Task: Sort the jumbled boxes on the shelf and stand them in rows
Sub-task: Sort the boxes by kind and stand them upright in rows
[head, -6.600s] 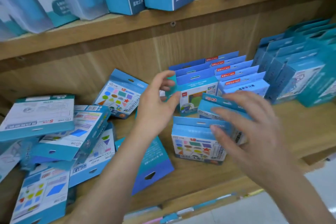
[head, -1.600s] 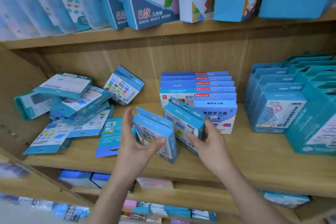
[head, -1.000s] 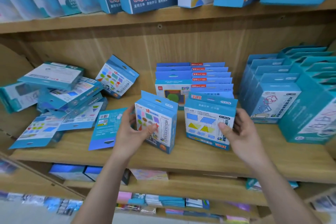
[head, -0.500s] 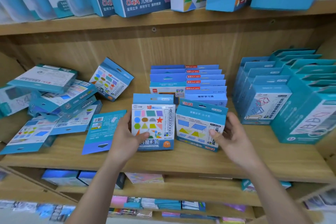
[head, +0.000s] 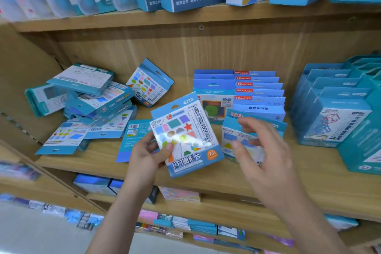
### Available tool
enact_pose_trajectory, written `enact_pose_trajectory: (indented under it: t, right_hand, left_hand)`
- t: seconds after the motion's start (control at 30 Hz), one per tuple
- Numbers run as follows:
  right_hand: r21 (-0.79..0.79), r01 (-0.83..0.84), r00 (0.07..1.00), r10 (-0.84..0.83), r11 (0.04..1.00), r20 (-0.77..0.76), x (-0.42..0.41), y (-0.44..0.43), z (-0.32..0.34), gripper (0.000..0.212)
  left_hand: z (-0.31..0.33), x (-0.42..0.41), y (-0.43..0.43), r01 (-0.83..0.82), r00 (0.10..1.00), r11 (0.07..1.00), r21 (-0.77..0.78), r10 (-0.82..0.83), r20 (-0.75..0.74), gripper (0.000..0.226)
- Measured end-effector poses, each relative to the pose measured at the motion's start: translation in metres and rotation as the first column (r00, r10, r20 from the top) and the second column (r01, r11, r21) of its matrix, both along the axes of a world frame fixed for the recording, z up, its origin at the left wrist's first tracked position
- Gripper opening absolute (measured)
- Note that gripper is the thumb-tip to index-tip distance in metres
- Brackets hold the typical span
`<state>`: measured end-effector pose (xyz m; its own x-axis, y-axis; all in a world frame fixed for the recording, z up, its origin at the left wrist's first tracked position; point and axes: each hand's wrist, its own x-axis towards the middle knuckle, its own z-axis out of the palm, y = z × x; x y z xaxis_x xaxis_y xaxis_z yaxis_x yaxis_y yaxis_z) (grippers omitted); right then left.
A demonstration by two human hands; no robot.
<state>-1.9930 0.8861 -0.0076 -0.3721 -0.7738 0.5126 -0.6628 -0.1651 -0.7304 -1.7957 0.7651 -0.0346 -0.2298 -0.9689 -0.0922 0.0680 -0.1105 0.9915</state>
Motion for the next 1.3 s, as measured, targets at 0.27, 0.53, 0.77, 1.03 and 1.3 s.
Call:
enact_pose_trajectory:
  t: [0.27,0.53,0.77,1.03,1.3]
  right_hand:
    - [0.042,-0.387,0.722,0.274,0.921,0.636,0.024,-0.015,-0.009,0.047]
    - [0.026,-0.424,0.668,0.293,0.905,0.684,0.033,-0.017,-0.01,0.046]
    - [0.096,-0.376,0.597,0.162,0.922,0.786,0.043,-0.025,-0.011,0.035]
    - [0.192,-0.264,0.748,0.075,0.945,0.659,0.057,-0.039,-0.008,0.024]
    - [0.28,-0.118,0.841,-0.053,0.953,0.538,0.057,-0.059,-0.015,0.033]
  left_hand:
    - [0.036,0.005,0.035,0.018,0.997,1.0,-0.004,-0.018,-0.08,0.056]
    - [0.05,0.013,0.044,-0.043,0.995,0.996,-0.084,0.035,-0.098,0.05]
    - [0.051,0.024,0.025,0.024,0.998,0.999,-0.024,-0.025,-0.049,0.047]
    - [0.048,0.02,-0.018,0.118,0.993,0.993,-0.024,-0.117,0.031,0.025]
    - [0.049,0.023,-0.066,0.25,0.964,0.953,-0.173,-0.228,0.137,0.029]
